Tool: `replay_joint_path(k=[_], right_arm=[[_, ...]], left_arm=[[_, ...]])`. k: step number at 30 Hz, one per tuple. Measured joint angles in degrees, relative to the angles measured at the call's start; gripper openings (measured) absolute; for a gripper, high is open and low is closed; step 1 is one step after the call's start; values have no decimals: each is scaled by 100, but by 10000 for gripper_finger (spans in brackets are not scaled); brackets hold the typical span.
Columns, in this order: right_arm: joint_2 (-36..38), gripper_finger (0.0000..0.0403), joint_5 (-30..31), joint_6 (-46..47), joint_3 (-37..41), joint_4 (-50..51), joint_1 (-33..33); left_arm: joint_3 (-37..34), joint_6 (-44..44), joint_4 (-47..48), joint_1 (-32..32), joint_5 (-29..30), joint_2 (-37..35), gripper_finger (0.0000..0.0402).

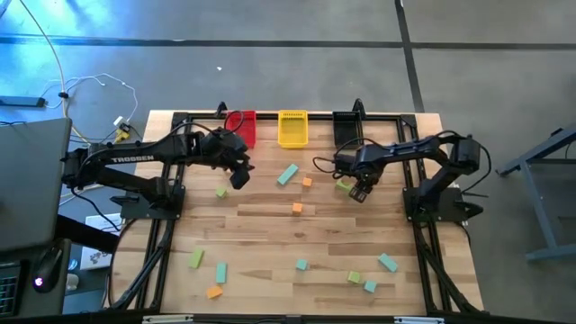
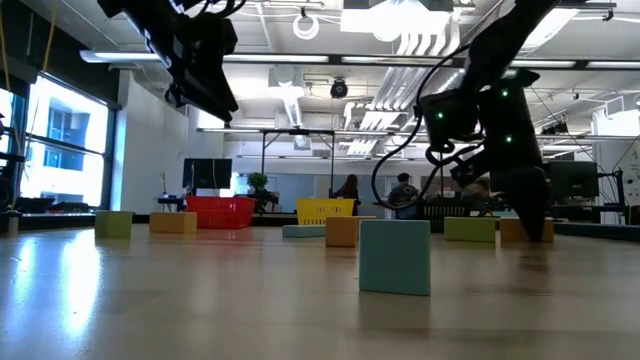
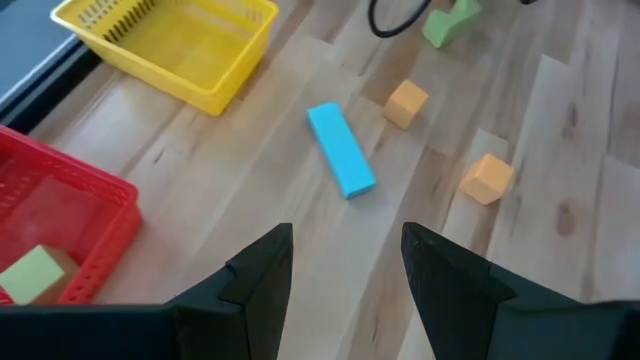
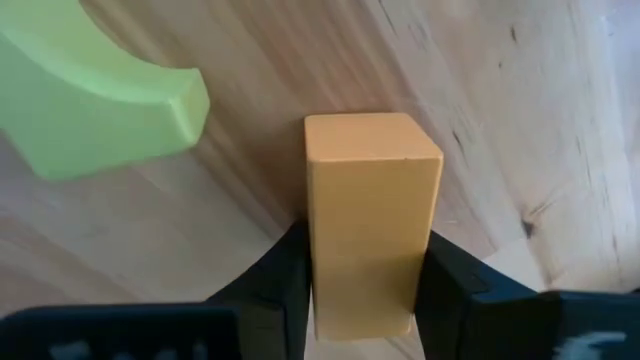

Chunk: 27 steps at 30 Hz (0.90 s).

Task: Sort & place blocks by color
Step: Put the orange block into the black basket

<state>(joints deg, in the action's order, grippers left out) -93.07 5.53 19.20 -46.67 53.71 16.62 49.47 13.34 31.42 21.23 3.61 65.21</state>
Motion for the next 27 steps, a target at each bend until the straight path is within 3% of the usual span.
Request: replay_joint_path(k=[11, 21, 27], right_arm=[[599, 107, 60, 133, -838, 257, 0], [642, 107, 1095, -134, -2178, -105, 127], [644, 107, 1748, -402, -2549, -660, 438]], left_arm=[[0, 1, 0, 0, 10, 0, 174], [0, 1, 2, 0, 8, 0, 174], [0, 2, 26, 0, 8, 1, 174]])
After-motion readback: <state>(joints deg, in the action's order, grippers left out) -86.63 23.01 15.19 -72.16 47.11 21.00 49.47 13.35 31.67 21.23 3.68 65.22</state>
